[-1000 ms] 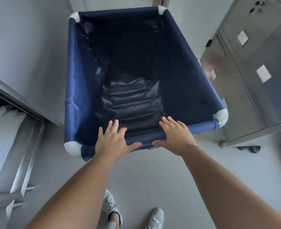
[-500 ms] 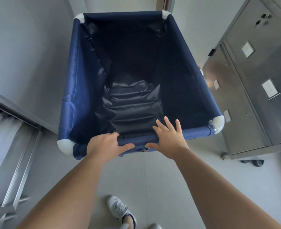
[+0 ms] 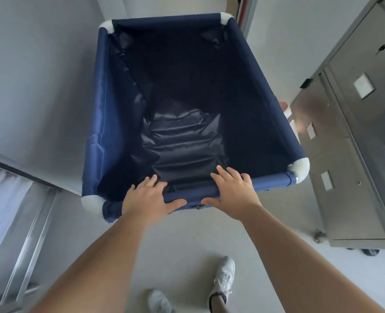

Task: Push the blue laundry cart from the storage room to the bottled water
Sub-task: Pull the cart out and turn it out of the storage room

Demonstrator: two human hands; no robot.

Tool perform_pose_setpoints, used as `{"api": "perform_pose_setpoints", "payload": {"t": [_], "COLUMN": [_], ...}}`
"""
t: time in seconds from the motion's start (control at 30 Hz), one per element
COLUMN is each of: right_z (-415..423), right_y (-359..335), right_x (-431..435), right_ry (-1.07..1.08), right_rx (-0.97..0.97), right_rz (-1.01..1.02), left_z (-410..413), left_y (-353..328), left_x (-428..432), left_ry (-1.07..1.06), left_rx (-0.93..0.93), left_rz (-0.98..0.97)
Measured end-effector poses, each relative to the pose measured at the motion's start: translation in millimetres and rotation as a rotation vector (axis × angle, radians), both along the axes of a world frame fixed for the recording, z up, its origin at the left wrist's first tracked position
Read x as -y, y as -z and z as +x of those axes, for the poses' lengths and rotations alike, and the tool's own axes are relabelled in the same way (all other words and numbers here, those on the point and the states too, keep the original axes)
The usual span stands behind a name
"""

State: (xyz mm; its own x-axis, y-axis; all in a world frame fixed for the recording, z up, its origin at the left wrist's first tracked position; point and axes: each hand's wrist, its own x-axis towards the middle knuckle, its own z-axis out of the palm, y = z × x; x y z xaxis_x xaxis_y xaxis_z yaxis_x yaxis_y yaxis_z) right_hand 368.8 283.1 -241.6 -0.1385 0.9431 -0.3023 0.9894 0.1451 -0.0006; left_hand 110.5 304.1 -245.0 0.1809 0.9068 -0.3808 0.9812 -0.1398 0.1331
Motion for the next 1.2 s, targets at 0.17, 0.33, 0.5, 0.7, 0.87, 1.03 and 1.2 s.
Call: {"api": "perform_pose_setpoints", "payload": {"t": [0.17,0.33,0.5,0.7,0.87,1.03,1.2], "right_z": [6,7,9,5,-4,-15,-24], "right_y": [1,0,2,-1,-3,-5,-1], "right_x": [-45,-93,-139,-195,-239,-270,-300], "right_ry": [-0.034,-0.052,-0.08,-0.114,-0.08,-0.05,-0.012], "right_rx": [-0.009,-0.005,-0.016,-0.019,-0.019,-0.023,-0.047], "right_rz": [0.013,0.022,0.012,-0.014,-0.043,-0.046,-0.037], "left_z": [7,9,10,3,-5,-17,-28], "left_y": [-1,-2,-1,4,8,8,5], "left_x": [-39,-80,-120,-171,-216,-255,-297], "left_ry": [-0.031,-0.055,-0.074,-0.051,-0.029,0.002,0.035], "left_rx": [-0.032,-0.052,-0.04,-0.037,-0.026,-0.032,-0.035], "left_rz": [-0.007,0.014,0.042,0.073,0.079,0.087,0.079]}}
